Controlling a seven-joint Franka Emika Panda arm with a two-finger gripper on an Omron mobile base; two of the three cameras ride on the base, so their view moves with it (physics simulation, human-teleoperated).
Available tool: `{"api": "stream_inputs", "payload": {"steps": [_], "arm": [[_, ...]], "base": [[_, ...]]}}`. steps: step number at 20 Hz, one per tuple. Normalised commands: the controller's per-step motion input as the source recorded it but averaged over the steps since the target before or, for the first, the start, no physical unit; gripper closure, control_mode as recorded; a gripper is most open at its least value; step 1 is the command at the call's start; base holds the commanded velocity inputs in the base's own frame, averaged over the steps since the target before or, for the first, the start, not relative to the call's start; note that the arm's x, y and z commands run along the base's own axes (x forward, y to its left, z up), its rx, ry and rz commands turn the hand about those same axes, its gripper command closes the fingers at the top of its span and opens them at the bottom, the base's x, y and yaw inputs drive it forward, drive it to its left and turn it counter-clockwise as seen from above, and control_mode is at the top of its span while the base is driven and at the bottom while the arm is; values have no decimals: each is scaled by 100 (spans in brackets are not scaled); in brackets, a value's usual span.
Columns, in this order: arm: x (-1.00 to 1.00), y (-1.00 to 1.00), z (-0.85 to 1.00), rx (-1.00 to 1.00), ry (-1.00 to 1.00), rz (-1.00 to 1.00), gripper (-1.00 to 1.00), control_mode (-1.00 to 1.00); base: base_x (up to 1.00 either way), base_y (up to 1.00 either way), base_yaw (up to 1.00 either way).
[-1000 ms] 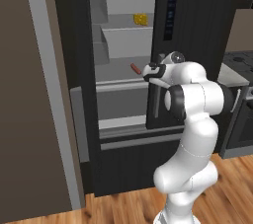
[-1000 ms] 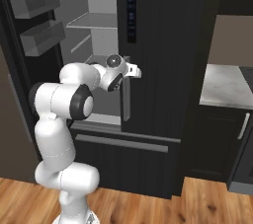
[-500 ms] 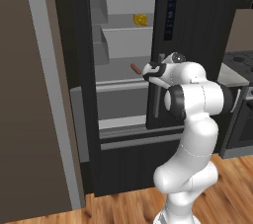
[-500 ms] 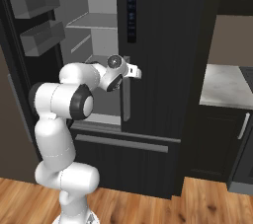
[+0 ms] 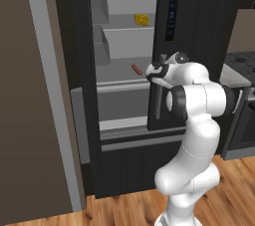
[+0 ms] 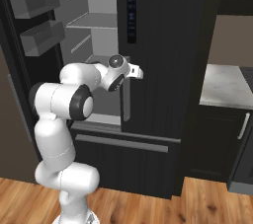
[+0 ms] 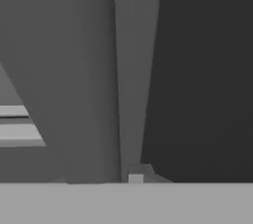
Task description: Retrieve the sausage and cheese from the fridge and place them on the cutting board on the counter.
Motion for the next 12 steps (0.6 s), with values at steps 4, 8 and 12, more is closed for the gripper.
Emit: {"api": "stream_inputs", "payload": {"steps": [4,8,12], "arm": [[-17,-36,8,0,5,-3,100,-100],[-41,-35,8,2,6,-3,100,-100],[-74,-43,2,3,4,-1,100,-100]], "base": [[0,0,0],[0,0,0],[0,0,0]]}}
